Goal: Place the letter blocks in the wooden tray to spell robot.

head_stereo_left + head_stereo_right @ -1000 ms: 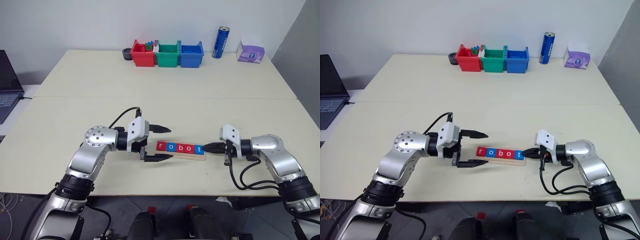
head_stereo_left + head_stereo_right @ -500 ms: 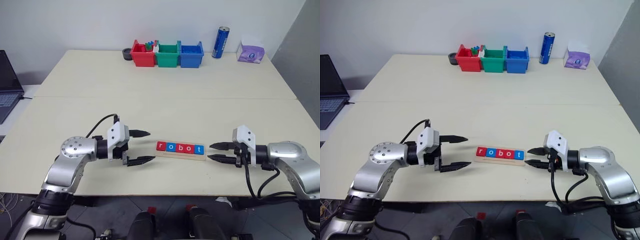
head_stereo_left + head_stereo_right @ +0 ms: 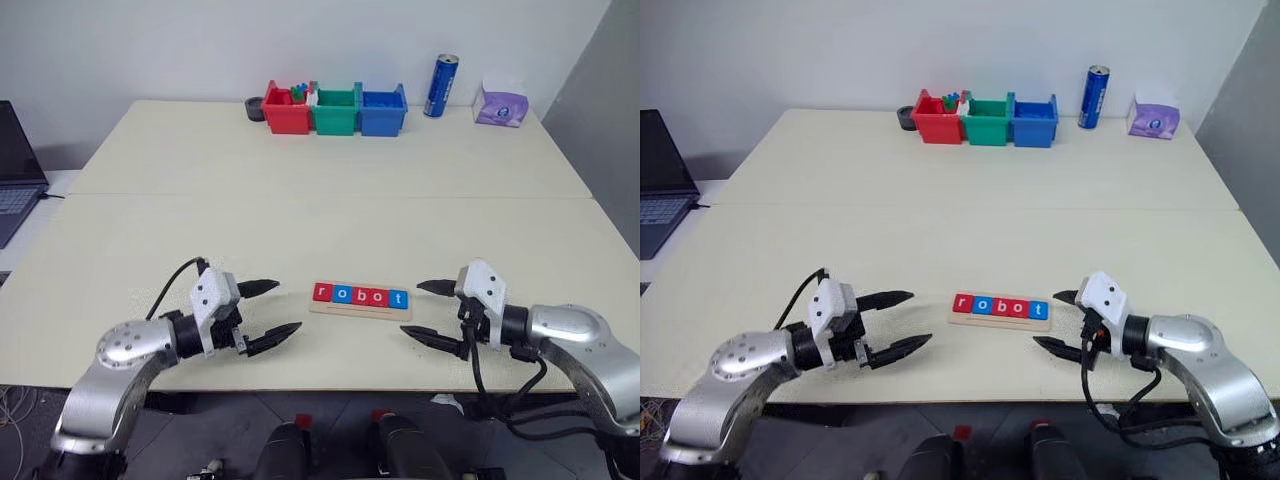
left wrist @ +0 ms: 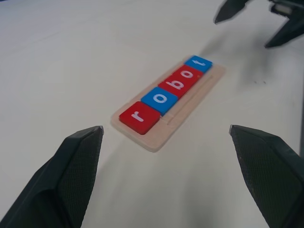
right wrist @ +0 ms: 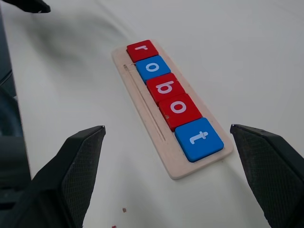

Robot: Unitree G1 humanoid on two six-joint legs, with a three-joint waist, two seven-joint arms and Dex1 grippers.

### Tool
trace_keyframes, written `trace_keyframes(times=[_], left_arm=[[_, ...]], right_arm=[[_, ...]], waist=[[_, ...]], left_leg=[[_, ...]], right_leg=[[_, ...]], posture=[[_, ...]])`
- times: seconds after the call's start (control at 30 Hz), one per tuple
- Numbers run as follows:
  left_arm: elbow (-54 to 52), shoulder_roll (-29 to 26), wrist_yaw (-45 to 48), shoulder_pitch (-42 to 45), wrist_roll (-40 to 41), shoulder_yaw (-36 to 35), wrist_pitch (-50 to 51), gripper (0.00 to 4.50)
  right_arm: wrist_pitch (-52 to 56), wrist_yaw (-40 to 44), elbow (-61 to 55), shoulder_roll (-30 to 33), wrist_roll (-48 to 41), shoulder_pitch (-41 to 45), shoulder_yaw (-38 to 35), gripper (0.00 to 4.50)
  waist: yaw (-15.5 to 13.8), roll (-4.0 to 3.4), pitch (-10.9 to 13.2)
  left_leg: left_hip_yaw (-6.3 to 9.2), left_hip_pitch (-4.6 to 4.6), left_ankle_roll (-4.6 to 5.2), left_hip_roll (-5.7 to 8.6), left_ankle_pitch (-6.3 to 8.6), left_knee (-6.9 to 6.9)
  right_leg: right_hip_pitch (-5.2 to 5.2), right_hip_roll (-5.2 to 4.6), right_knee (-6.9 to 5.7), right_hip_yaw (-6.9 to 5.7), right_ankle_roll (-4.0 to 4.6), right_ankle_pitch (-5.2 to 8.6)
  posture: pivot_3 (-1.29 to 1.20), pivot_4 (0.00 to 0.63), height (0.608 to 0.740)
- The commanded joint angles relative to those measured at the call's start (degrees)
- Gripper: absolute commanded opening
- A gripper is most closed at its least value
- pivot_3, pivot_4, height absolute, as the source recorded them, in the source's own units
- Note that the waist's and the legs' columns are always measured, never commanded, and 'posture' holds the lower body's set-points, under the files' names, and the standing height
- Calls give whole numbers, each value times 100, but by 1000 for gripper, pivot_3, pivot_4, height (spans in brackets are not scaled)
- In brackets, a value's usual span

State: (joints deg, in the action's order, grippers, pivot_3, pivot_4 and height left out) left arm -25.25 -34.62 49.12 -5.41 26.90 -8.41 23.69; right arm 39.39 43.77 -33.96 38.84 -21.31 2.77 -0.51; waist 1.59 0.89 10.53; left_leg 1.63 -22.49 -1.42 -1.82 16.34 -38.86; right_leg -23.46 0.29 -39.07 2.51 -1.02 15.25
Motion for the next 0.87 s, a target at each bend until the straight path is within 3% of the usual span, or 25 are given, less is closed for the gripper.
trace_keyframes(times=[0.03,0.23,0.4,0.53,0.73,0.87], left_arm=[[-796,447,-956,-379,310,-229,461,4500],[-1435,758,-1584,-1209,148,65,677,4500],[-1379,875,-1873,-1278,21,20,484,4500],[-1439,1444,-2731,-1361,-384,-62,211,4500],[-2028,2034,-3383,-2005,-874,672,77,4500],[-2094,2075,-3431,-2126,-843,774,151,4500]], right_arm=[[408,-1087,-573,-337,294,-227,-336,4483],[551,-2123,-1136,-888,710,-990,-340,4483],[572,-2280,-1362,-1048,653,-1159,-411,4483],[571,-2577,-1511,-1244,717,-1459,-703,4483],[703,-2912,-1615,-1528,703,-1672,-920,4483],[776,-2805,-1664,-1529,525,-1731,-896,4483]], waist=[[-2,2,-2],[-3,7,-6],[0,7,-7],[-6,11,-9],[6,13,-10],[9,13,-10]], left_leg=[[0,1,0,1,0,0],[-5,14,-2,10,-1,2],[-19,44,-2,16,-1,3],[-20,47,-3,16,0,4],[-21,45,-3,15,1,9],[-22,46,-3,16,1,9]], right_leg=[[2,-3,0,1,-1,0],[15,-9,2,2,-27,16],[26,4,1,3,-26,15],[29,6,4,5,-25,16],[26,6,8,21,-26,17],[26,7,6,20,-20,20]], posture=[[0,150,740],[0,150,740],[0,150,740],[0,150,740],[0,150,740],[0,150,740]])
